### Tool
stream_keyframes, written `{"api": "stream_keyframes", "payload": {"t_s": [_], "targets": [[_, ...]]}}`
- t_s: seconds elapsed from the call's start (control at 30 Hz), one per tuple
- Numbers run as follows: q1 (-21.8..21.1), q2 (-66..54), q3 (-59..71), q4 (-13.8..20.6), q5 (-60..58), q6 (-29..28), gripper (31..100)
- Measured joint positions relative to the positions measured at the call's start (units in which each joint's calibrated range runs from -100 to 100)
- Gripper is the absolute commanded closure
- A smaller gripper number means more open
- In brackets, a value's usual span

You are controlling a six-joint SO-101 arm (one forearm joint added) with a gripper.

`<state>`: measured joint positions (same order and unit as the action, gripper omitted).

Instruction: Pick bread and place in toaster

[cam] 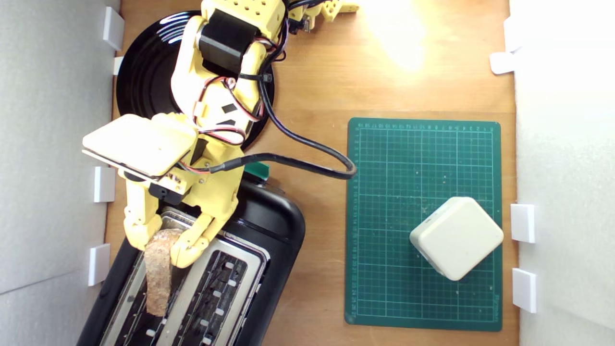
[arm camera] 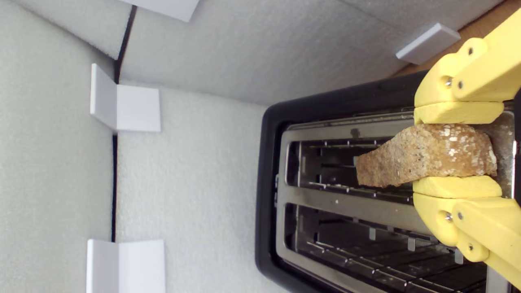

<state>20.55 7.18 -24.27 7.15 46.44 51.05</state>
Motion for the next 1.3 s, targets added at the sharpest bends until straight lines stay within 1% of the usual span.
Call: {"api": "stream_keyframes", "payload": {"t_s": [0.3, 0.63, 0.7, 0.83, 0.93, 1.03, 1.3], "targets": [[-0.4, 3.8, -0.8, 0.0, 0.0, 0.0, 70.2], [-0.5, 4.8, -1.1, 0.0, 0.0, 0.0, 69.9], [-0.5, 4.8, -1.1, 0.0, 0.0, 0.0, 67.9], [-0.6, 4.8, -1.1, 0.0, 0.0, 0.0, 59.2], [-0.5, 5.0, -1.2, 0.1, 0.0, 0.0, 55.3], [-0.5, 5.0, -1.3, 0.7, 0.0, 0.0, 54.5], [-0.4, 5.0, -1.3, 0.3, 0.0, 0.5, 54.4]]}}
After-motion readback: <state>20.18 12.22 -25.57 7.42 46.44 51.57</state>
